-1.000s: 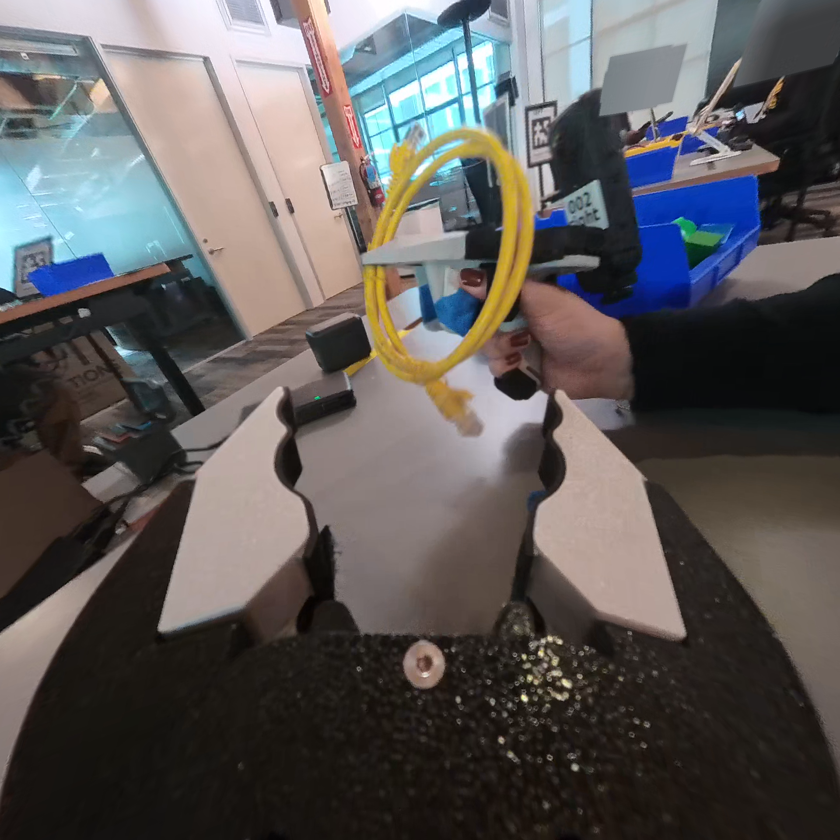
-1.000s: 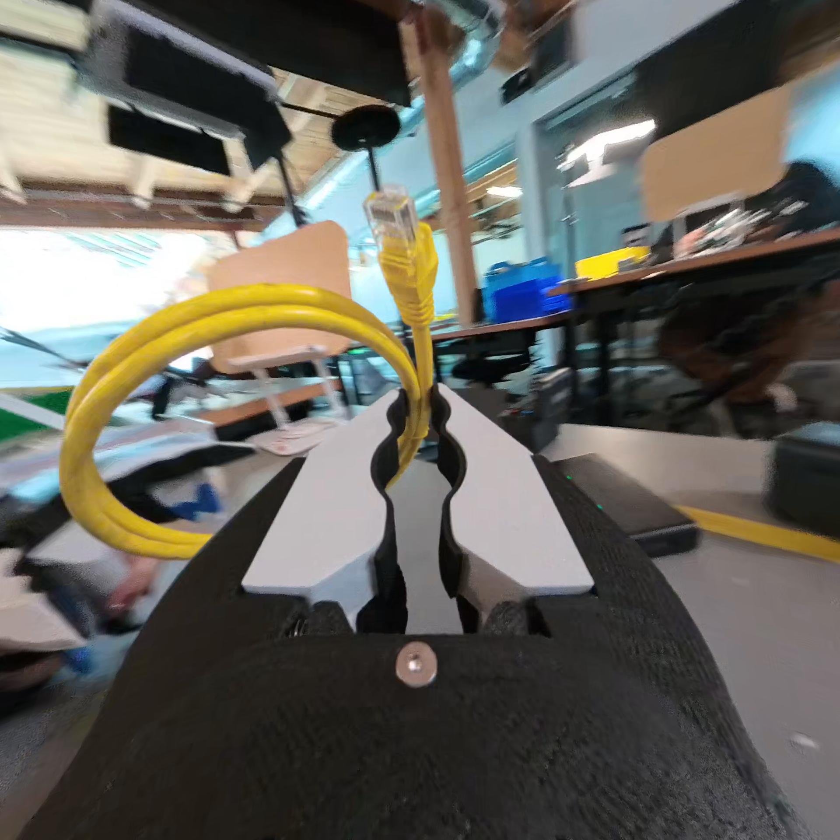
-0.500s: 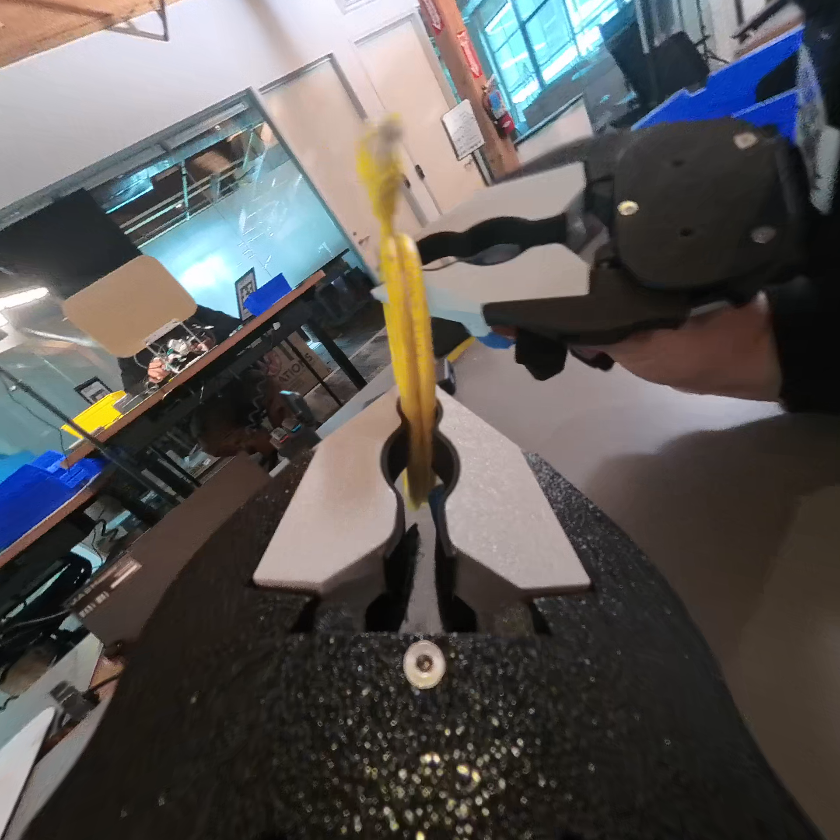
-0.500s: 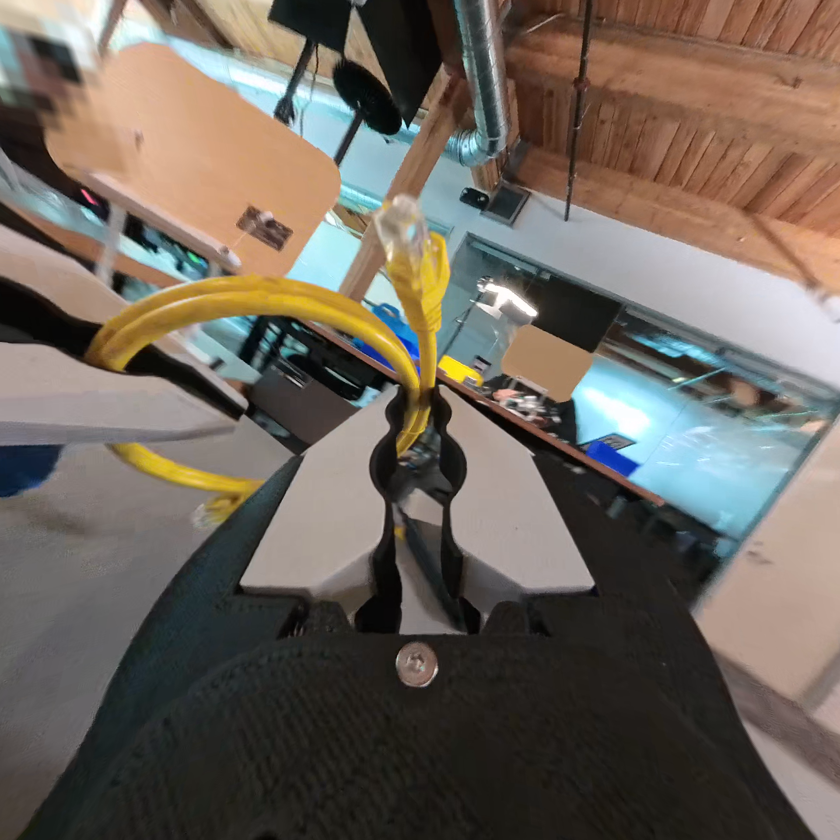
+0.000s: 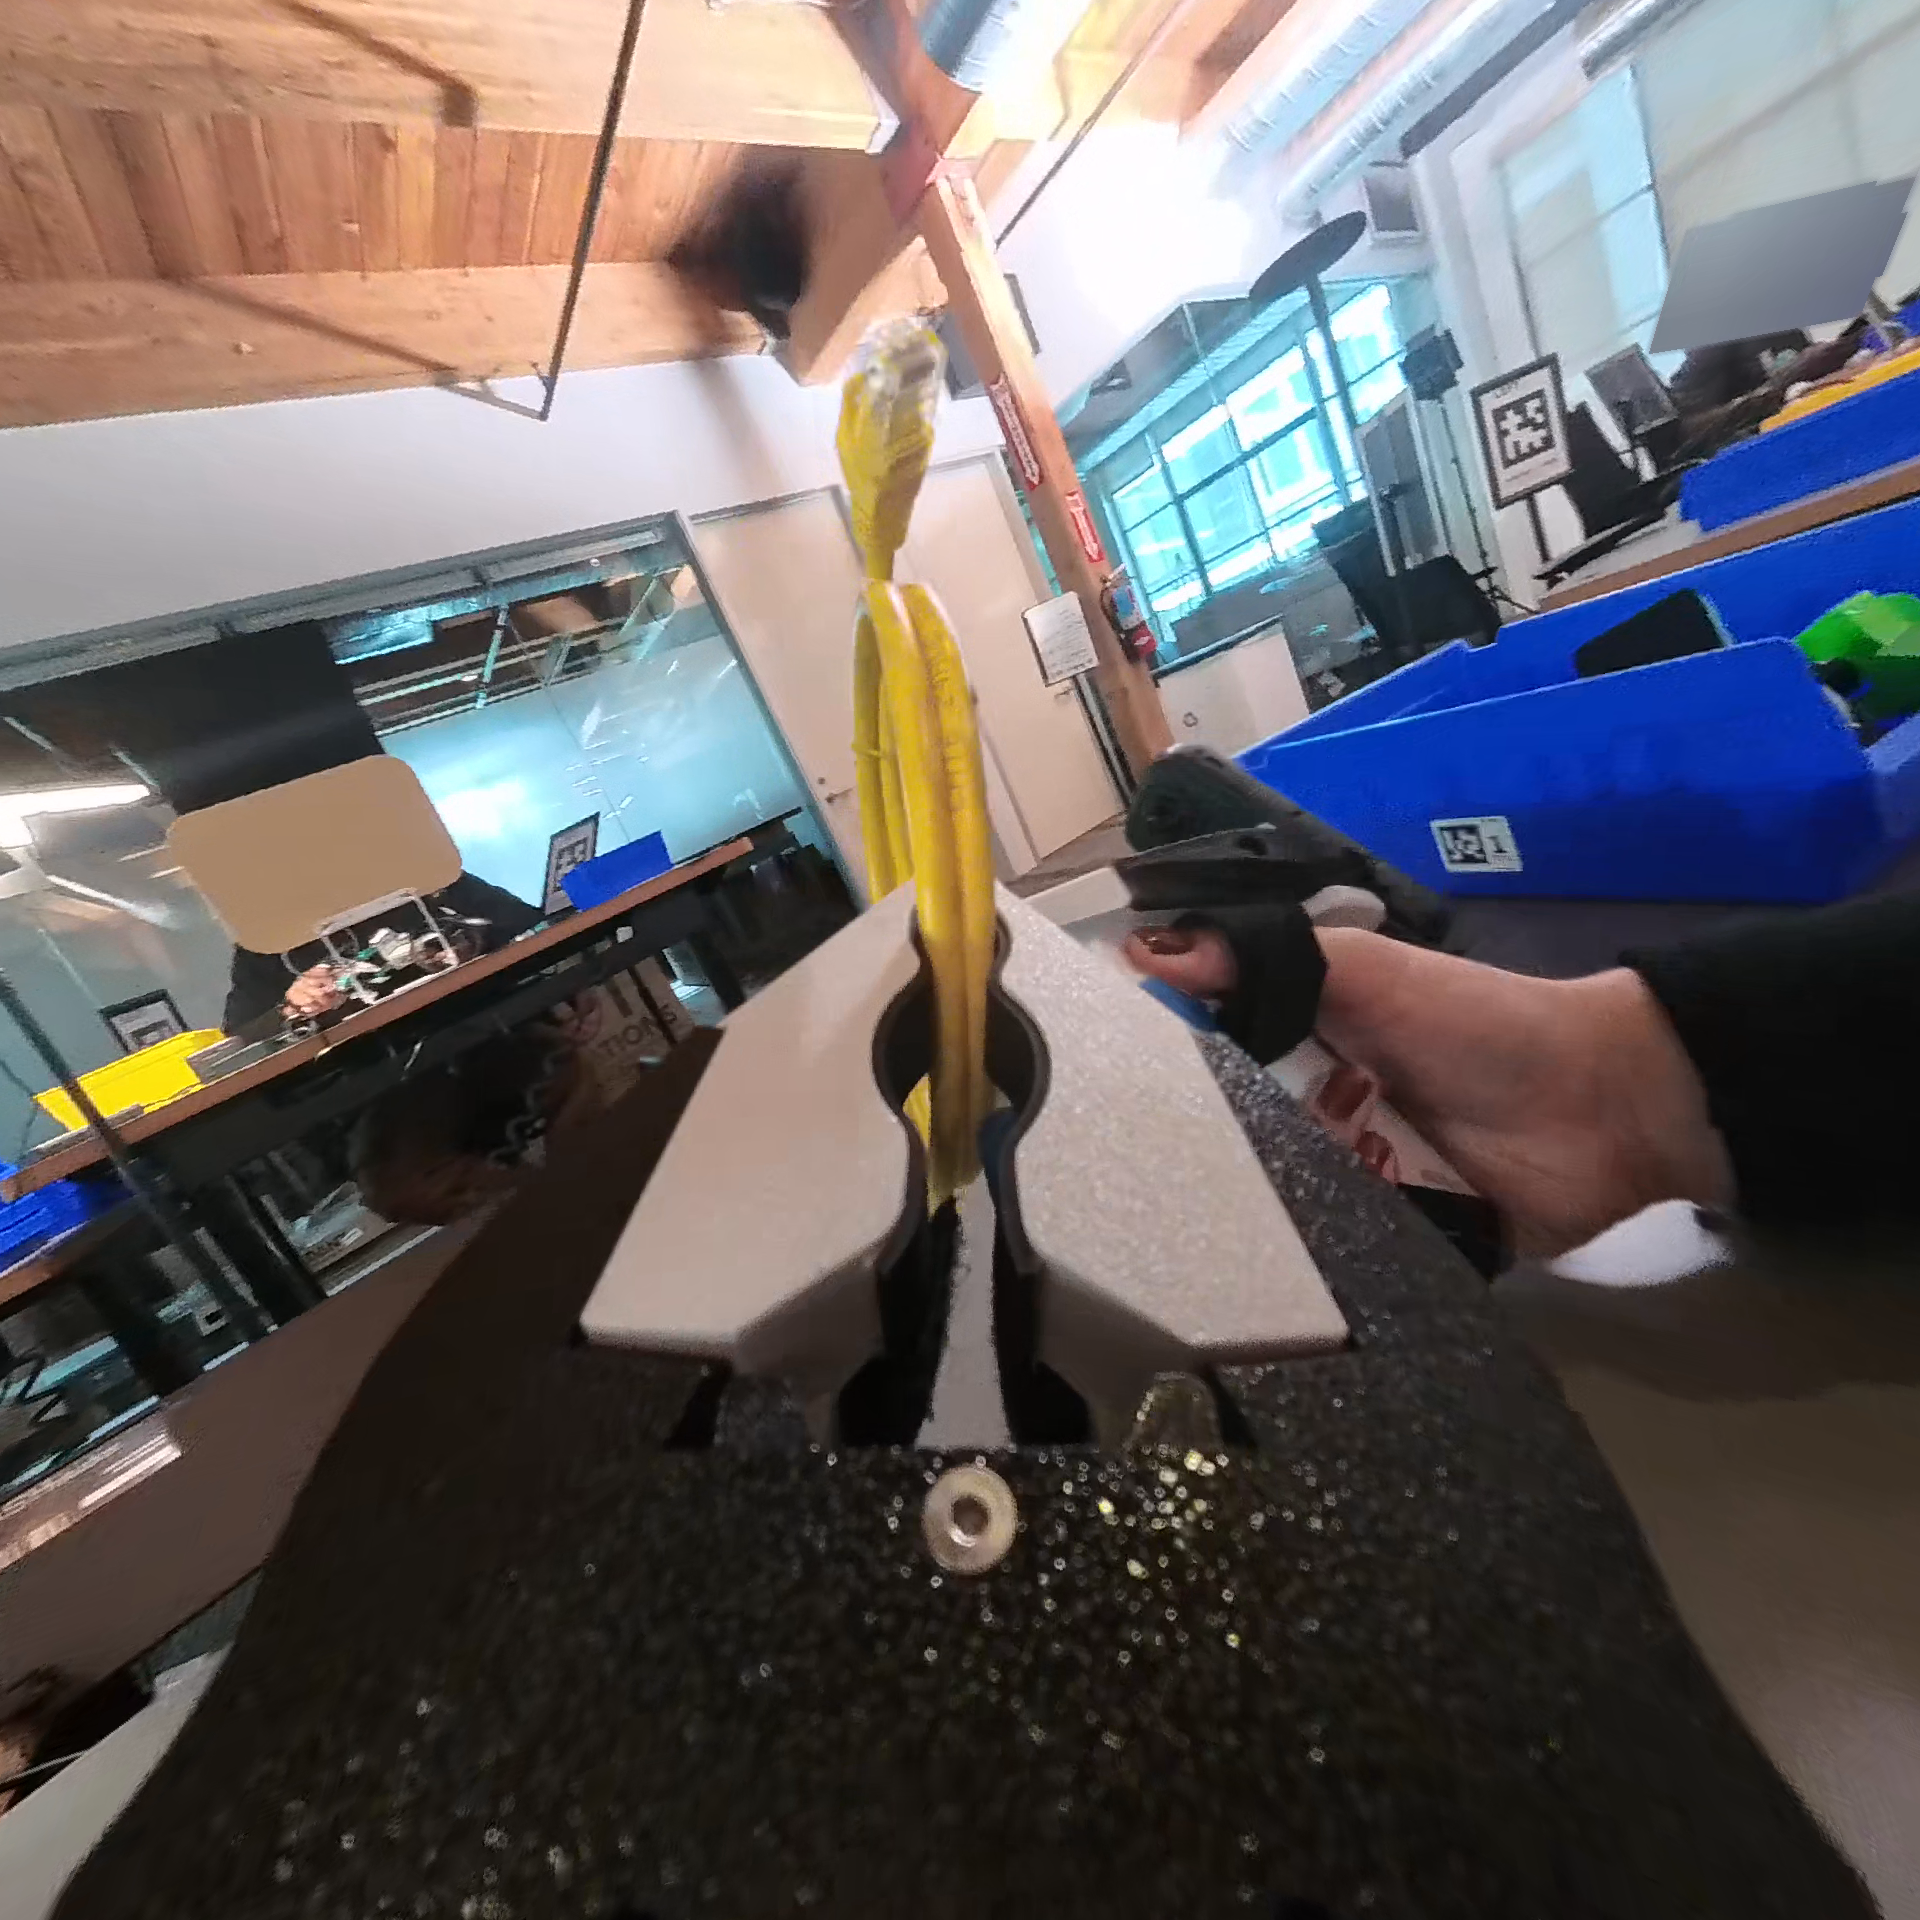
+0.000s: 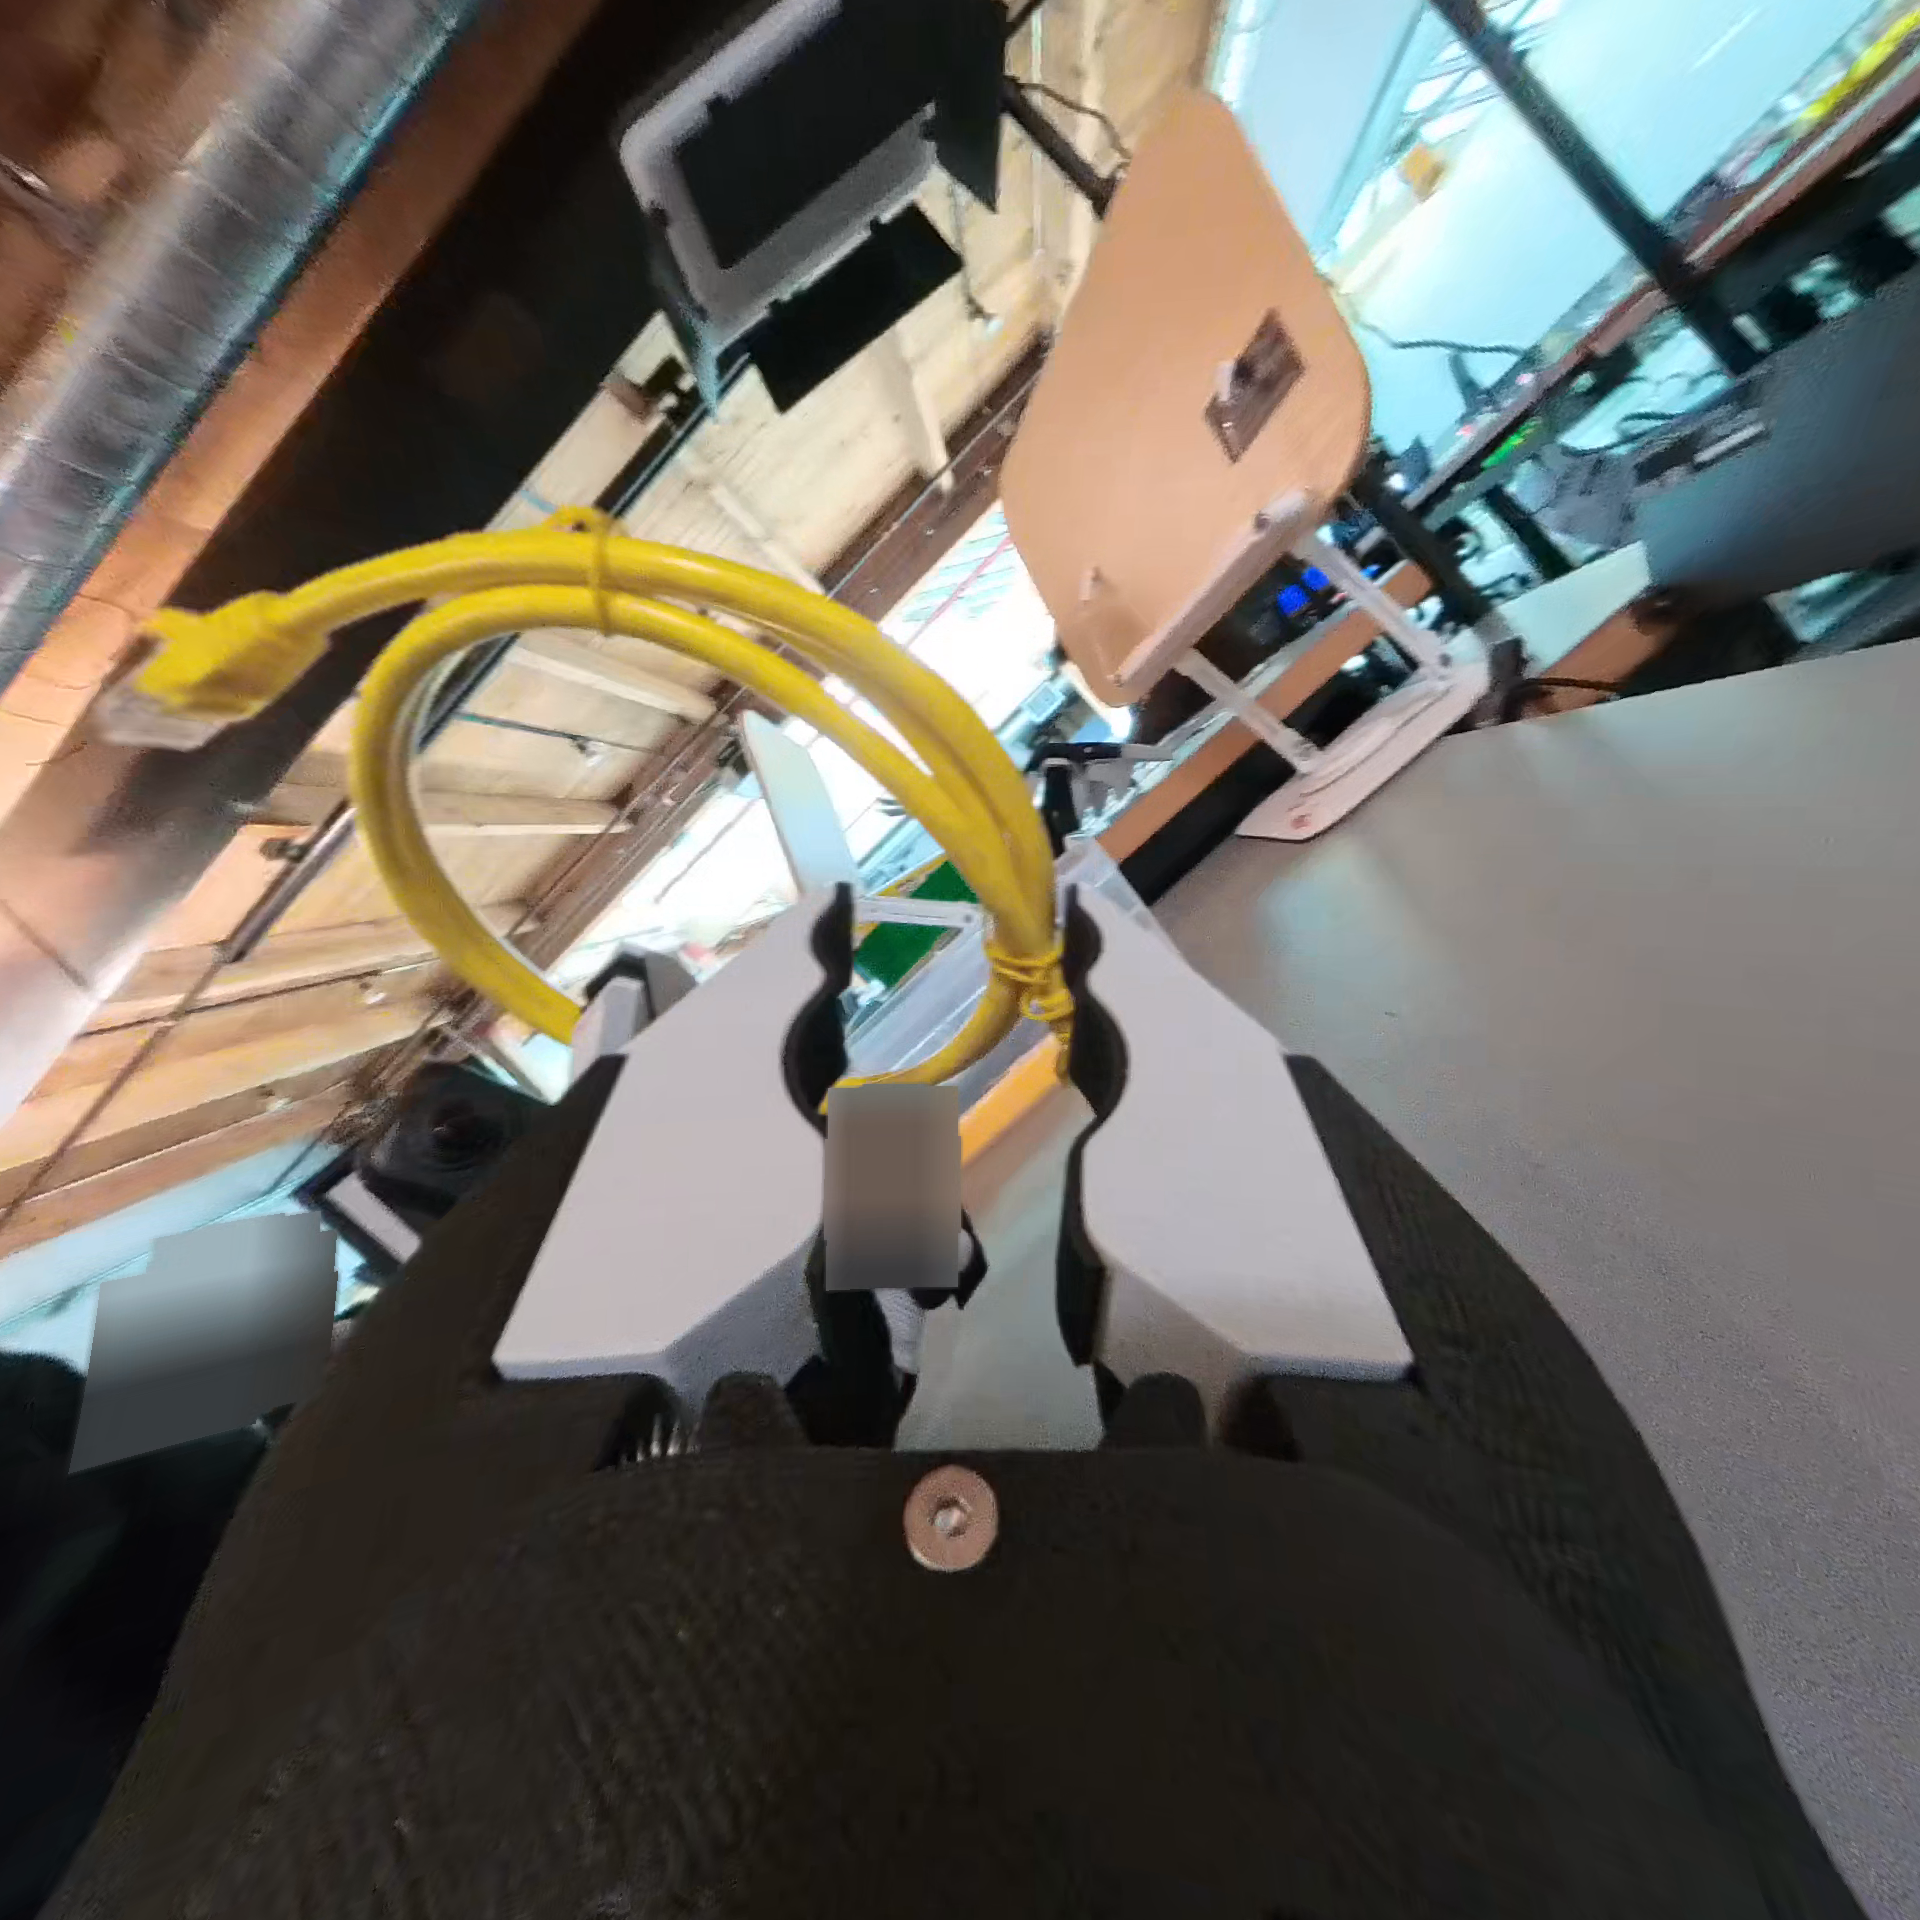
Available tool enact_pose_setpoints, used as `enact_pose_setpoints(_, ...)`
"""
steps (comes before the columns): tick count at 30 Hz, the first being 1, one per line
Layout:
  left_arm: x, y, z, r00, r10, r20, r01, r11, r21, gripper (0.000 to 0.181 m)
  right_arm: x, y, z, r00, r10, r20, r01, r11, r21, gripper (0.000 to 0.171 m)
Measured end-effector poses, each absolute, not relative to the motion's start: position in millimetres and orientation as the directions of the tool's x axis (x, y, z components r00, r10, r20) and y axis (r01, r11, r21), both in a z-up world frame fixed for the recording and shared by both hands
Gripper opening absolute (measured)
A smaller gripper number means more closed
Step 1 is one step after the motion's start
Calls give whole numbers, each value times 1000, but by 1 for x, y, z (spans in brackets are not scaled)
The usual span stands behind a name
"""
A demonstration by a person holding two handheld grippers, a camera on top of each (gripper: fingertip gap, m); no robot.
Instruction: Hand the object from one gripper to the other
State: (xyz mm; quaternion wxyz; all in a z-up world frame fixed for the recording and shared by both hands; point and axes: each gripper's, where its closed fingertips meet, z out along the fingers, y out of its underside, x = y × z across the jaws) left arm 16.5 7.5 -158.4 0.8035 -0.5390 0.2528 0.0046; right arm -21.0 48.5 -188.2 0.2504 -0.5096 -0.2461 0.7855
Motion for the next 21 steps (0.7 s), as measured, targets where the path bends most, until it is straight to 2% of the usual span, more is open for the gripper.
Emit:
enact_pose_setpoints(1, 18, 7, -159, 868, -278, -411, -274, 422, -864, 0, -21, 52, -190, -329, 662, -673, -158, -741, -652, 25)
enact_pose_setpoints(2, 19, 6, -159, 865, -292, -409, -263, 431, -863, 0, -18, 57, -191, -296, 701, -649, -185, -708, -681, 13)
enact_pose_setpoints(4, 17, 10, -165, 863, -319, -391, -253, 397, -882, 1, -12, 67, -190, -191, 792, -580, -230, -610, -758, 12)
enact_pose_setpoints(5, 13, 13, -170, 872, -309, -380, -257, 371, -892, 8, -9, 74, -190, -106, 843, -528, -251, -536, -806, 12)
enact_pose_setpoints(7, -2, 23, -175, 903, -232, -362, -280, 322, -904, 32, 1, 91, -190, 97, 911, -400, -273, -362, -891, 12)
enact_pose_setpoints(10, -20, 30, -178, 924, -140, -356, -310, 271, -911, 69, 16, 112, -189, 373, 911, -177, -220, -99, -971, 12)
enact_pose_setpoints(13, -31, 31, -176, 913, -47, -405, -382, 249, -890, 87, 25, 120, -189, 547, 834, 63, -77, 125, -989, 12)
enact_pose_setpoints(15, -32, 31, -178, 876, -9, -483, -470, 218, -855, 80, 24, 117, -185, 597, 754, 272, 50, 304, -951, 12)
enact_pose_setpoints(18, -28, 34, -186, 801, 16, -598, -593, 155, -790, 59, 16, 97, -178, 579, 565, 588, 221, 585, -780, 12)
enact_pose_setpoints(21, -25, 38, -199, 726, 3, -687, -686, 74, -724, 34, 3, 75, -180, 509, 461, 726, 276, 712, -646, 12)
